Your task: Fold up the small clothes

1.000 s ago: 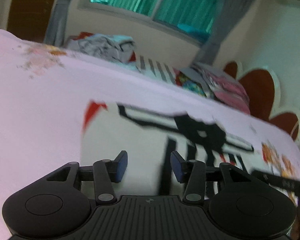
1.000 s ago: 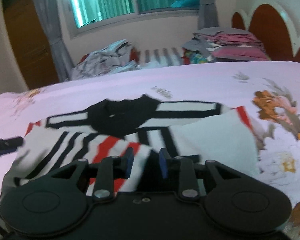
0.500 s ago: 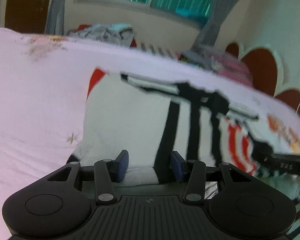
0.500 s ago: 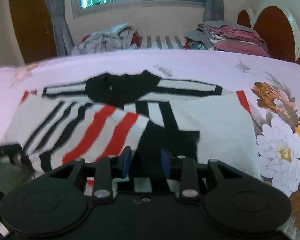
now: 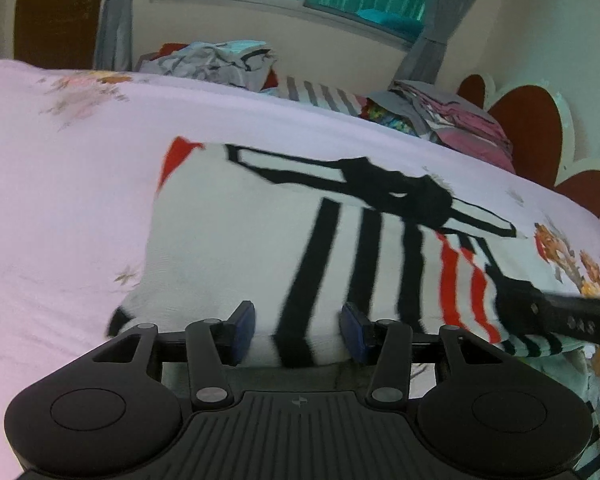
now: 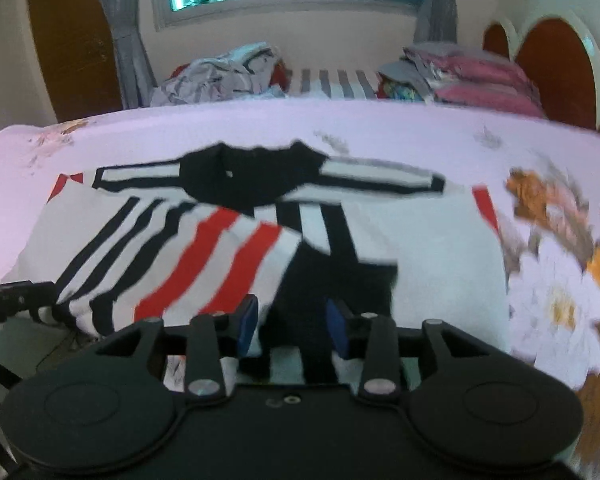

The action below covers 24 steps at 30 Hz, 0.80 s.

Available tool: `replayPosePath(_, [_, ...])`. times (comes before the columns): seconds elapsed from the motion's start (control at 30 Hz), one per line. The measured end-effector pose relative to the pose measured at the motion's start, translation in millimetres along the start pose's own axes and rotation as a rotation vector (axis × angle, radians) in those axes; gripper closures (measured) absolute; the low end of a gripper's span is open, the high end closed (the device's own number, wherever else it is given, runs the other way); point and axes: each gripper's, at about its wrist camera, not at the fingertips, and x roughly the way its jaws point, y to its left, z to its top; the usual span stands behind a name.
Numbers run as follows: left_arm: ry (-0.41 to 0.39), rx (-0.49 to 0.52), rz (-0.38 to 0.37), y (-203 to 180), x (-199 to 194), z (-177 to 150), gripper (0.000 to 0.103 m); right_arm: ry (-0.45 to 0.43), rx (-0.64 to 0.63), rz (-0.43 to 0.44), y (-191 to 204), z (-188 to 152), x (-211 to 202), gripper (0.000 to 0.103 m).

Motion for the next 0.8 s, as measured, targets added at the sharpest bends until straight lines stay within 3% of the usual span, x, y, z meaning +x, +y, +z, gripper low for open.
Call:
replayPosePath(0.27, [-0.007, 0.025, 0.019, -28.0, 26.3, 15.2, 0.055, 0.01, 0.012, 0.055, 5.8, 28.2, 34.8, 0.064])
replayPosePath(0.37, [0.004, 0.034, 0.03, -27.2, 34.3, 10.4, 0.055, 0.05, -0.051, 0.012, 4.2, 20.0, 50.8, 0.064])
replayPosePath(0.47, [0.005, 0.06, 0.037, -29.7, 32.0, 9.2, 0.055, 0.032, -0.106, -0.019, -5.4, 12.7, 45.8, 0.061])
replayPosePath(0.67, [0.017, 0.051, 0.072, -35.7, 21.3, 11.0, 0.055, 0.037, -0.066, -0.046, -32.2, 2.8, 26.9, 0.062])
replayPosePath(0.8, [0.0, 0.062, 0.036, -48.6, 0.9, 5.6, 0.055, 0.001, -0.024, 0.021, -34.3, -3.5, -3.2, 0.063])
